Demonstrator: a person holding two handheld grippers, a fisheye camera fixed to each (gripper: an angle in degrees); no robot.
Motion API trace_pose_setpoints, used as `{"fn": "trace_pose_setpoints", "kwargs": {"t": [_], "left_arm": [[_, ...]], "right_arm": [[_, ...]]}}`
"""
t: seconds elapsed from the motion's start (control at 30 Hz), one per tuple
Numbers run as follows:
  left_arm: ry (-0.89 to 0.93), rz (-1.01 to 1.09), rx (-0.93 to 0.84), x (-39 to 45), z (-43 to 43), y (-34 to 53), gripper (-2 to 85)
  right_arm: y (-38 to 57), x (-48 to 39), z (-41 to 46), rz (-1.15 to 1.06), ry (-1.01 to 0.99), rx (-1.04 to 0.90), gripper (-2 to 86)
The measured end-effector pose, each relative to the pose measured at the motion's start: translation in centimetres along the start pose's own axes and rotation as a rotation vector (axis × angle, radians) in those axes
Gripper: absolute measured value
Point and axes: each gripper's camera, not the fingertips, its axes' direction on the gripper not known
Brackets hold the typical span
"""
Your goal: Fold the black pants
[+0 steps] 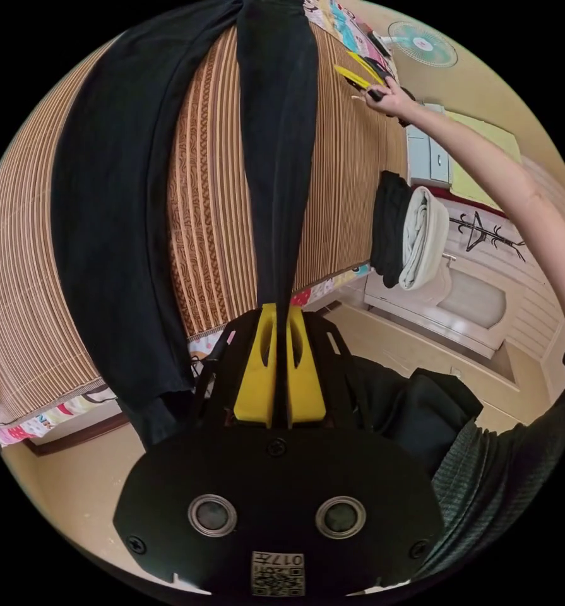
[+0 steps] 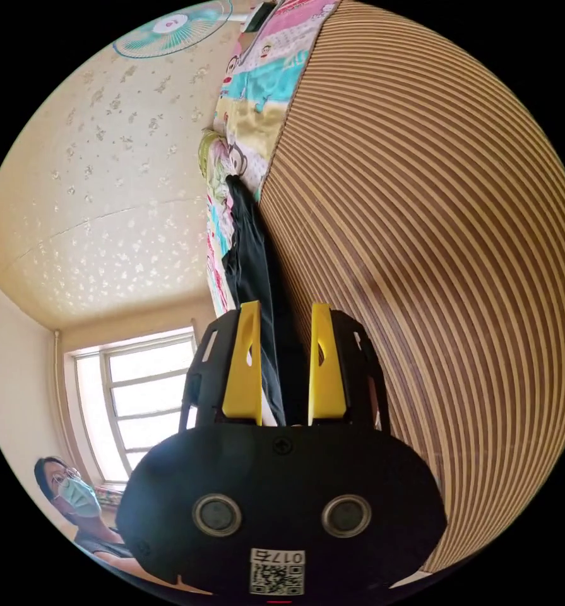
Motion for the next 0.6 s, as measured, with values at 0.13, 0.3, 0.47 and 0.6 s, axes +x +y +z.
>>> {"fn": "trace_pose_setpoints", "kwargs": {"t": [0.13,0.3,0.47,0.6], "left_arm": [[0.061,-0.047,0.018,-1.7,-0.4,-0.3,-0.7],[0.12,-0.067,0.032,-2.9,-1.0,-1.0,-0.6],[0.188,-0.092,0.078,-4.3,-1.7,-0.9,-0.5],[0.499,-0.084,0.264,-7.1,-3.6,2.2,-0.6]], "right_arm": [[-2.8,-1.7,5.3,-0.007,-0.006,0.048,11.8],[-4.9,-3.5,8.2,-0.058,0.083,0.103,9.5],[-4.7,-5.6,9.1,-0.079,0.147,0.161,2.8],[-2.4,-6.7,11.2,-0.008,-0.164,0.155,1.2]]}}
